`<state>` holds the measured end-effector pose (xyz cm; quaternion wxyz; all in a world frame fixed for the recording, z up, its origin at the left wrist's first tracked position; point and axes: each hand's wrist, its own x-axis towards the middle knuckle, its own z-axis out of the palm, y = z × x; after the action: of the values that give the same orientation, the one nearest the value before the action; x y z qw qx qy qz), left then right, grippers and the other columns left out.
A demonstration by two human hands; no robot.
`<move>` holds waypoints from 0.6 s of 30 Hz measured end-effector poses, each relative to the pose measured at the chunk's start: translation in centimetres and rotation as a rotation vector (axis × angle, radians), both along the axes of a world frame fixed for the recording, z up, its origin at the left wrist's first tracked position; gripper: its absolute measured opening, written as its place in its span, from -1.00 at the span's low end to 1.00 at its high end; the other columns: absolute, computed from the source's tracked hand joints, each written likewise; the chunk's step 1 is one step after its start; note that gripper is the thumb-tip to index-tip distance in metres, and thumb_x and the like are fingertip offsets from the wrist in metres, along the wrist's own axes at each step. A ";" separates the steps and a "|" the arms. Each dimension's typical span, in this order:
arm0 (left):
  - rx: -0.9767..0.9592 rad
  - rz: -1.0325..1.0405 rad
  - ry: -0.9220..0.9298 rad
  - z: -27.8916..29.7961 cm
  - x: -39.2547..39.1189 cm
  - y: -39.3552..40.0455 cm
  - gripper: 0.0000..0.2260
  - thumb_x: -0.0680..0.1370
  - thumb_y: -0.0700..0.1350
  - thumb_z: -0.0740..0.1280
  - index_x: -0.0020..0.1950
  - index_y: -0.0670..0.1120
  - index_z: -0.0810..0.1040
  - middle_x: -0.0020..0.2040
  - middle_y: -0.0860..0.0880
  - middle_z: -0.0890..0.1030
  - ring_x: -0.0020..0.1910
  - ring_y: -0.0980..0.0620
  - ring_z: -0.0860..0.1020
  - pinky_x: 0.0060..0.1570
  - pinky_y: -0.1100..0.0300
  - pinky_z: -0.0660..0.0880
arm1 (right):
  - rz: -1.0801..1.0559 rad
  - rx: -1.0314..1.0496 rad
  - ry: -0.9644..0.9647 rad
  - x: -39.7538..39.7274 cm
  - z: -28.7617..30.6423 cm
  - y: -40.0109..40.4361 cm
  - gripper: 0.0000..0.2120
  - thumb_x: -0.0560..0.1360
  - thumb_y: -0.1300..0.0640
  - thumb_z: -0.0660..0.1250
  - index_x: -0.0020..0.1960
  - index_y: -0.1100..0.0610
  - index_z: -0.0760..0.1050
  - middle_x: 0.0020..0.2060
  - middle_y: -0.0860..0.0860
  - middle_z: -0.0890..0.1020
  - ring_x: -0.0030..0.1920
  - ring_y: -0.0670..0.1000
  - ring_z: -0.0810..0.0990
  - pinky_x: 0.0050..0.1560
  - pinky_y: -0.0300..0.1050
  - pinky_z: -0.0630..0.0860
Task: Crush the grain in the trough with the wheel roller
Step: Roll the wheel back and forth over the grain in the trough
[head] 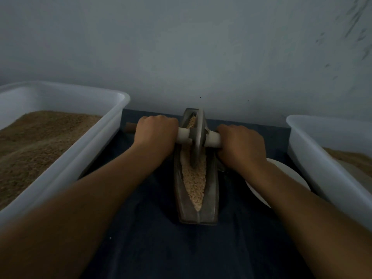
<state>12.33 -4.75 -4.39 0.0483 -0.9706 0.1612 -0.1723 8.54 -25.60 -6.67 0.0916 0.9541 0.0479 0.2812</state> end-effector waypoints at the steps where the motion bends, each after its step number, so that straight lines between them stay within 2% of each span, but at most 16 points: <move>1: -0.008 -0.012 0.007 0.1 0.4 -0.1 -0.83 0.51 -0.07 0.38 0.07 -0.02 0.48 0.00 -0.07 0.60 -0.01 -0.11 0.58 -0.11 0.06 0.31 | 0.004 0.014 0.017 0.5 0.1 -0.1 -0.83 0.39 -0.01 0.39 -0.08 0.01 0.50 -0.20 -0.02 0.60 -0.21 0.08 0.56 -0.37 -0.12 0.20; 6: -0.025 -0.018 0.076 1.1 1.9 -0.5 -0.77 0.52 -0.07 0.38 0.15 -0.03 0.51 0.10 -0.09 0.58 0.07 -0.13 0.56 -0.10 0.03 0.36 | -0.023 0.118 0.173 2.8 1.1 -0.4 -0.81 0.44 -0.06 0.36 0.02 -0.03 0.54 -0.07 0.00 0.64 -0.09 0.09 0.60 -0.26 -0.13 0.30; 9: 0.007 -0.009 0.039 1.2 2.2 -0.9 -0.76 0.52 -0.08 0.38 0.18 -0.04 0.51 0.10 -0.10 0.57 0.07 -0.14 0.56 -0.09 0.03 0.35 | -0.063 0.163 0.259 3.4 1.5 -0.4 -0.81 0.43 -0.06 0.36 0.02 -0.06 0.54 -0.03 0.01 0.64 -0.04 0.11 0.61 -0.22 -0.12 0.33; 18: -0.006 -0.014 0.001 0.2 -0.1 0.0 -0.83 0.51 -0.09 0.40 0.08 -0.04 0.53 -0.04 -0.07 0.61 -0.07 -0.07 0.58 -0.18 0.07 0.38 | -0.028 0.104 0.111 0.5 0.8 0.1 -0.87 0.40 -0.07 0.38 -0.11 -0.06 0.50 -0.20 -0.04 0.62 -0.19 0.08 0.59 -0.41 -0.15 0.10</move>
<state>12.24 -4.73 -4.16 0.0441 -0.9696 0.1677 -0.1724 9.02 -25.47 -5.91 0.0428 0.9723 0.0247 0.2286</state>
